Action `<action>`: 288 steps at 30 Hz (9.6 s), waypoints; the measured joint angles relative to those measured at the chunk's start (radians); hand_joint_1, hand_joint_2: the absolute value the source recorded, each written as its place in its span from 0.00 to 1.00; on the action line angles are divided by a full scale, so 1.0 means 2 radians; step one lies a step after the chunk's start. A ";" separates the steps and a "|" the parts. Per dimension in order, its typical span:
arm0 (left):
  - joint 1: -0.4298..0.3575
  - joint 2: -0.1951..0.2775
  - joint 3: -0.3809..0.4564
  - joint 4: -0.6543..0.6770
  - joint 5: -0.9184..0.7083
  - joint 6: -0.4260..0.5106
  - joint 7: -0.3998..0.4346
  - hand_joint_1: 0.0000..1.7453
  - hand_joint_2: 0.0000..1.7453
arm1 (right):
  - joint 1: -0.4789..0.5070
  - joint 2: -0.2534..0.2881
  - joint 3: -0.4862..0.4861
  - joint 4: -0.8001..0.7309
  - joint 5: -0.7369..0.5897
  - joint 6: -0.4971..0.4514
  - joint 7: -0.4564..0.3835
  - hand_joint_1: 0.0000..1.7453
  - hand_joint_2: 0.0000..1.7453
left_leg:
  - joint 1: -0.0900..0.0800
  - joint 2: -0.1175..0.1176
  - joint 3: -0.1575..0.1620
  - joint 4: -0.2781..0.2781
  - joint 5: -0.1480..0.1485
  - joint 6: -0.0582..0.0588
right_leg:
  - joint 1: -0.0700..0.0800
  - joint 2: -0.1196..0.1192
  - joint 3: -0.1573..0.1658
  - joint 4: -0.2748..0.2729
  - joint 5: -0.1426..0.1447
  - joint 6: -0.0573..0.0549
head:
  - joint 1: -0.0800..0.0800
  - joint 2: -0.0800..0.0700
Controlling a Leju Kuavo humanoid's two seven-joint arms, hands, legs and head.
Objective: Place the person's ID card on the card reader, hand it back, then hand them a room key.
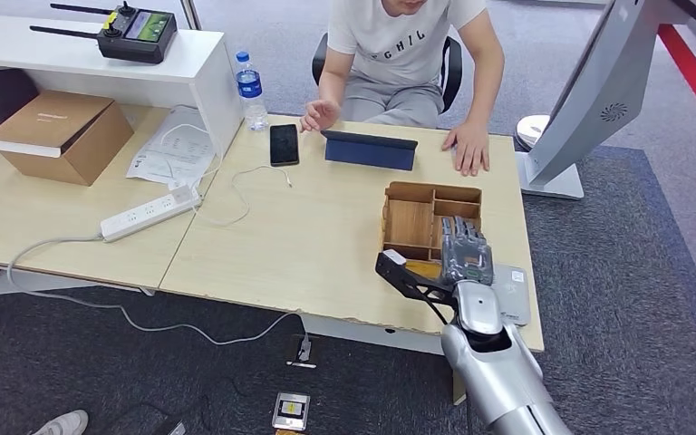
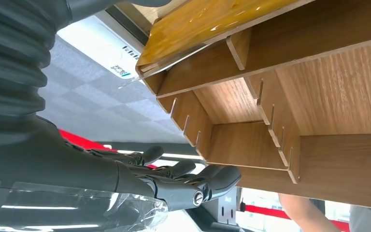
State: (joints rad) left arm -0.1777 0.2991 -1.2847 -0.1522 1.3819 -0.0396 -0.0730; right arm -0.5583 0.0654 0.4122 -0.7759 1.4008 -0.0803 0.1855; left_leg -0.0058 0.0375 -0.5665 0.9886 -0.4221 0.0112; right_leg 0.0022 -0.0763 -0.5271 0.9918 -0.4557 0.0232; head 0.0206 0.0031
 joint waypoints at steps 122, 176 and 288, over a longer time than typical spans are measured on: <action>-0.002 0.008 -0.021 0.004 0.005 -0.016 -0.005 0.00 0.00 | 0.044 -0.030 -0.003 -0.101 -0.008 0.080 0.019 0.00 1.00 | 0.000 0.000 0.000 0.000 0.000 0.000 | 0.000 0.000 0.000 0.000 0.000 0.000 | 0.000 0.000; -0.003 0.008 -0.026 0.004 0.016 -0.014 -0.005 0.00 0.00 | 0.023 -0.012 0.000 -0.024 -0.009 0.020 0.014 0.00 1.00 | 0.000 0.000 0.000 0.000 0.000 0.000 | 0.000 0.000 0.000 0.000 0.000 0.000 | 0.000 0.000; -0.004 0.011 -0.050 0.006 0.036 -0.018 -0.001 0.00 0.00 | -0.090 -0.024 -0.002 -0.098 0.025 0.042 -0.024 1.00 1.00 | 0.000 0.000 0.000 0.000 0.000 0.000 | 0.000 0.000 0.000 0.000 0.000 0.000 | 0.000 0.000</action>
State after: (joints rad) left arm -0.1864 0.3212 -1.3855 -0.1411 1.4538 -0.0763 -0.0756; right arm -0.7380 0.0175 0.4086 -0.9721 1.4515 0.0044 0.1377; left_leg -0.0058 0.0377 -0.5674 0.9886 -0.4218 0.0108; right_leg 0.0023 -0.0762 -0.5280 0.9919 -0.4553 0.0225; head 0.0206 0.0031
